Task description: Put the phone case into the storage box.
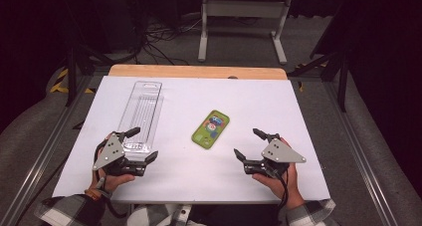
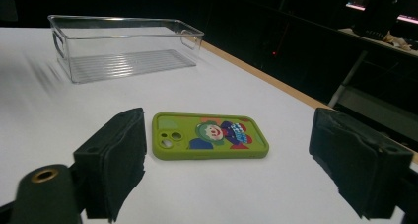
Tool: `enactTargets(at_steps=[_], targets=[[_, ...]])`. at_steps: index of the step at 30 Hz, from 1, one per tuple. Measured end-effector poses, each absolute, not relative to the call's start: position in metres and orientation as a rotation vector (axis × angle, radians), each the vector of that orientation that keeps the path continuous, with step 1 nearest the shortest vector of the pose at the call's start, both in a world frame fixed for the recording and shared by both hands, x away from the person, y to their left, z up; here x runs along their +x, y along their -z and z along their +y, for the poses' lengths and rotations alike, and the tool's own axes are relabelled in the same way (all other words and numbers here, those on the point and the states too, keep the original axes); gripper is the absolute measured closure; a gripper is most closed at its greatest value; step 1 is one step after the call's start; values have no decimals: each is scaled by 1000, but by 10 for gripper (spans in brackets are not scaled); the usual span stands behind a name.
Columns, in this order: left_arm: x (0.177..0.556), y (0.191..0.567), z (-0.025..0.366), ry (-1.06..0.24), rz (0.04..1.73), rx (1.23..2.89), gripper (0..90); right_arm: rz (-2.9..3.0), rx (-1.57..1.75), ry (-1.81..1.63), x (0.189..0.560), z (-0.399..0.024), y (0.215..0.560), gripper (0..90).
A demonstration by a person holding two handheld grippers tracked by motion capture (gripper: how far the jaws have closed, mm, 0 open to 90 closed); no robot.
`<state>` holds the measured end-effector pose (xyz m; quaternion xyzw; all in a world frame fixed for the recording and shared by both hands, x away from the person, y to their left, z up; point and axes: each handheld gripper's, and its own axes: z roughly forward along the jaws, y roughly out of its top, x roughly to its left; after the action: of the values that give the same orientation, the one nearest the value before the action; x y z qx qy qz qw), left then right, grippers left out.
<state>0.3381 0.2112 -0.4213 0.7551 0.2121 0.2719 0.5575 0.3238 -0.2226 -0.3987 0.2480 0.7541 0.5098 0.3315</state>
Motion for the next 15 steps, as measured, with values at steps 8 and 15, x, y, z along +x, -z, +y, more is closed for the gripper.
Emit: enactTargets(at_steps=[8,15], targets=[[338,423,210,-640,495,1795,58,1945,678,-1306,334,-222,395,317],[339,424,214,-651,498,1800,59,1982,707,-1327,349,-223,391,608]])
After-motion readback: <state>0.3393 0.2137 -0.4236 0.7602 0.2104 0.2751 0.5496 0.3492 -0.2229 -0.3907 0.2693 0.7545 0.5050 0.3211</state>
